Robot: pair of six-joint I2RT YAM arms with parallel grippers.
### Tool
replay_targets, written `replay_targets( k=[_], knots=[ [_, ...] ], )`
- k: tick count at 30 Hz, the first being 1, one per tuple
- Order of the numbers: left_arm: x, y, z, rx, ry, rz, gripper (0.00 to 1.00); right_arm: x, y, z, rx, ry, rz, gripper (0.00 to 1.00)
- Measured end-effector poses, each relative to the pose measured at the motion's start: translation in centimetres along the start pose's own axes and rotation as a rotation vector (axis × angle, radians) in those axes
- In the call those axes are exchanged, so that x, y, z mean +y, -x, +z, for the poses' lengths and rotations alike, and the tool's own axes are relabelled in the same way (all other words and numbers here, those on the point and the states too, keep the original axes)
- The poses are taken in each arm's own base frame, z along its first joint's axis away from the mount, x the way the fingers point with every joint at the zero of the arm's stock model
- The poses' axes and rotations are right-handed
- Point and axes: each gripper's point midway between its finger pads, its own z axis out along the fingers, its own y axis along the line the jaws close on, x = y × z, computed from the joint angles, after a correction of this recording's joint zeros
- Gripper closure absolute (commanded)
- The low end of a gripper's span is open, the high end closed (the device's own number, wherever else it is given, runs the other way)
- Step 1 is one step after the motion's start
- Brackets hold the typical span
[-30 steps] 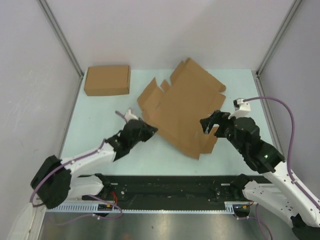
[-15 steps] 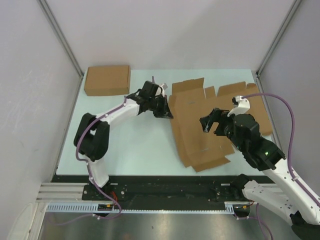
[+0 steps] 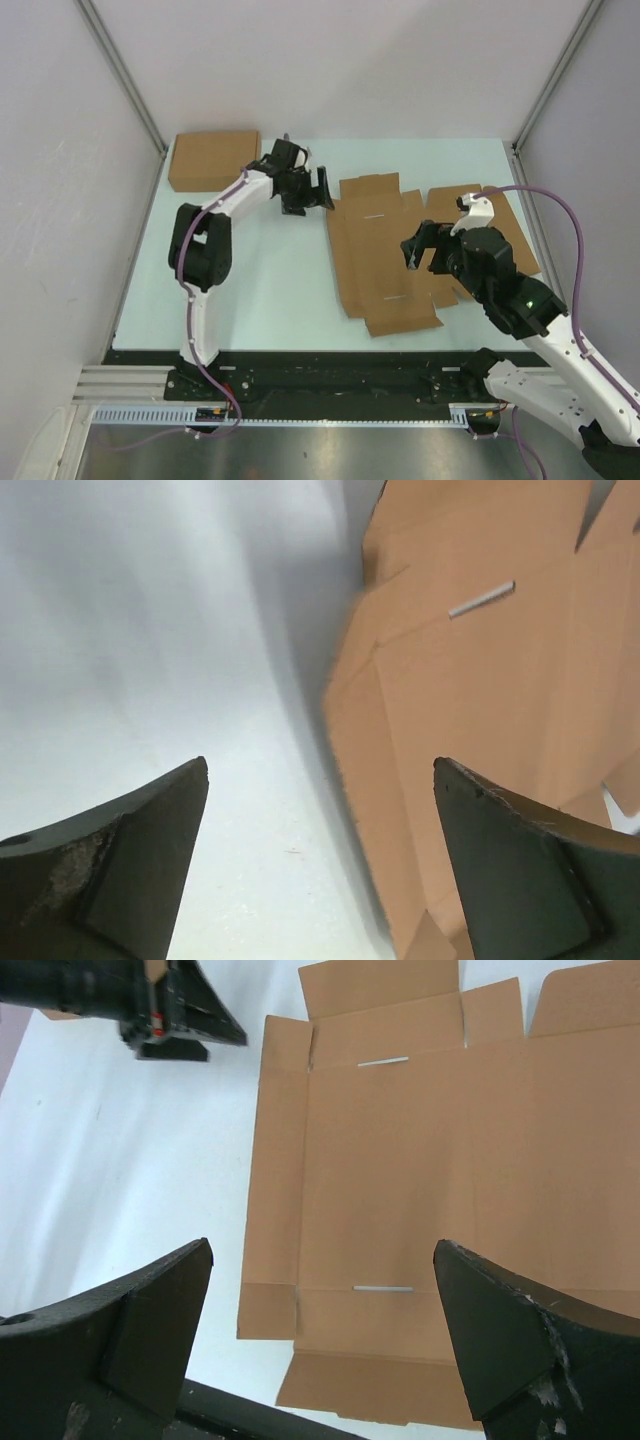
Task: Fold the paper box
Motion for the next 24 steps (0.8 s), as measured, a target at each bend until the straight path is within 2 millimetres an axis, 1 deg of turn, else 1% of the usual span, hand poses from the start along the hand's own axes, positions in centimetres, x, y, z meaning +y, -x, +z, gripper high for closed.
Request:
replay_targets(
  k=[2,3,4,7,9,11,13,14,15,16,18,19,20,24],
  knots=[
    [0.7,1.0,-1.1,-0.052,0.034,-0.003,0.00,-0.2,-0.1,0.0,0.001,-0.008,-0.008,0.00],
    [0.8,1.3,-1.8,-0.087,0.046,-0.005,0.00,-0.3,-0.1,0.0,0.002,-0.013,-0.010,0.00],
    [0.8,1.1,-2.9,-0.120,0.054,-0.013,0.00,-0.4,-0.1,0.0,0.003,-0.016,-0.012,0.00],
    [0.2,-1.2,-6.2,-0.224,0.031,-0.083,0.00,-0.6,-0.2,0.3,0.005,-0.032,-0.020,0.00],
    [-0.1,-4.5,-8.4,-0.286,0.007,-0.171,0.00,-0.7,-0.4,0.6,0.011,-0.041,-0.023,0.00],
    [-0.8,-7.1,-9.2,-0.306,-0.002,-0.223,0.00,-0.8,-0.7,0.9,0.015,-0.046,-0.024,0.00],
    [-1.9,-9.7,-8.8,-0.302,-0.011,-0.251,0.00,-0.8,-0.9,1.2,0.021,-0.049,-0.026,0.00],
    [-2.6,-11.5,-8.1,-0.292,-0.016,-0.270,0.00,-0.8,-0.9,1.3,0.022,-0.050,-0.027,0.00],
    [-2.9,-12.8,-7.6,-0.282,-0.016,-0.281,0.00,-0.8,-1.0,1.5,0.023,-0.050,-0.027,0.00],
    [-3.3,-14.9,-6.9,-0.271,-0.026,-0.289,0.00,-0.7,-1.1,1.7,0.024,-0.051,-0.027,0.00],
    [-3.3,-17.8,-6.0,-0.240,-0.010,-0.308,0.00,-0.7,-1.1,1.9,0.025,-0.051,-0.026,0.01],
    [-3.1,-18.7,-5.5,-0.230,0.003,-0.323,0.00,-0.6,-1.2,2.0,0.025,-0.051,-0.023,0.00],
    [-3.0,-19.1,-5.2,-0.230,0.011,-0.343,0.00,-0.6,-1.1,2.1,0.024,-0.050,-0.021,0.00],
    [-3.3,-18.7,-3.4,-0.252,0.004,-0.405,0.07,-0.4,-1.0,2.2,0.019,-0.044,-0.010,0.00]
  ],
)
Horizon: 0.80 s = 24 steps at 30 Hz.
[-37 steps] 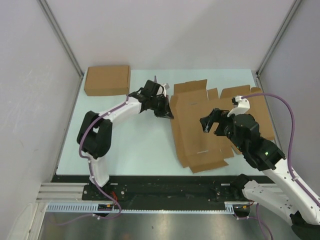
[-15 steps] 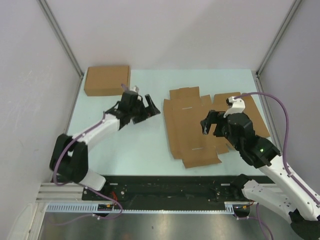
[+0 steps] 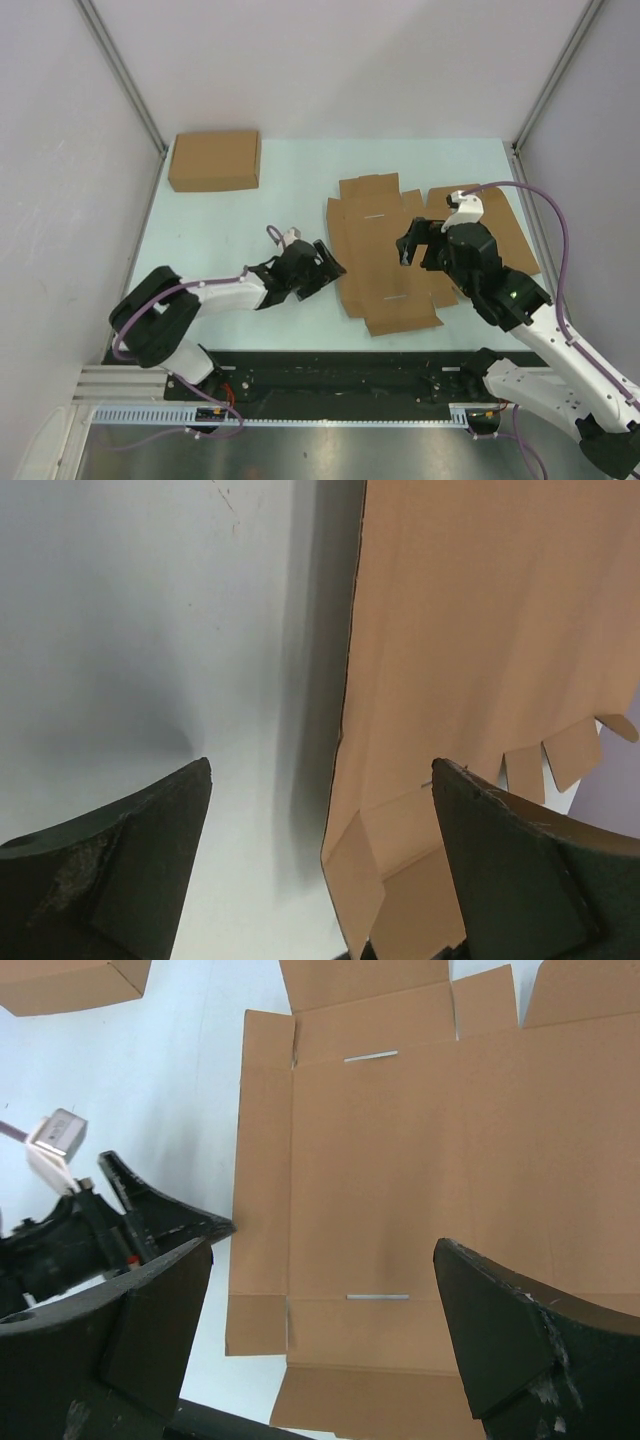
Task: Fold the paper box
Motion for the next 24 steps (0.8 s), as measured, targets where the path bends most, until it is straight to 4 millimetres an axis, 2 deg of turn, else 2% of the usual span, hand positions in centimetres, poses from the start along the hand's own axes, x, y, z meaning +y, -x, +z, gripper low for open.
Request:
replay_targets(
  k=[4,9,12,13,15,16,18,20,22,24],
  knots=[
    [-0.8,-0.3,2.1,0.000,-0.046,-0.030,0.19,0.0,0.0,0.0,-0.001,-0.001,0.004,0.00],
    [-3.1,-1.0,4.7,0.076,-0.120,-0.011,0.52,-0.3,0.0,-0.5,-0.013,-0.004,0.007,0.00],
    [-3.3,-1.7,5.6,0.140,-0.154,0.005,0.77,-0.6,0.2,-0.7,-0.022,-0.011,0.008,0.00],
    [-3.0,-2.0,5.9,0.167,-0.156,0.012,0.90,-0.7,0.2,-0.8,-0.026,-0.013,0.009,0.00],
    [-2.5,-2.1,6.2,0.207,-0.166,0.009,1.00,-0.7,0.2,-0.8,-0.028,-0.015,0.010,0.00],
    [-2.3,-2.0,6.3,0.232,-0.172,0.013,1.00,-0.8,0.2,-0.8,-0.028,-0.015,0.009,0.00],
    [-2.3,-0.9,6.2,0.260,-0.182,0.017,1.00,-0.8,0.3,-0.8,-0.029,-0.015,0.008,0.00],
    [-2.3,1.0,6.2,0.273,-0.173,0.040,1.00,-0.8,0.3,-0.8,-0.032,-0.014,0.008,0.00],
    [-2.5,4.2,5.9,0.273,-0.142,0.085,1.00,-0.8,0.5,-1.0,-0.039,-0.012,0.011,0.00],
    [-4.4,8.7,5.6,0.235,-0.142,0.153,0.99,-0.8,0.7,-1.2,-0.047,-0.007,0.011,0.00]
  ],
)
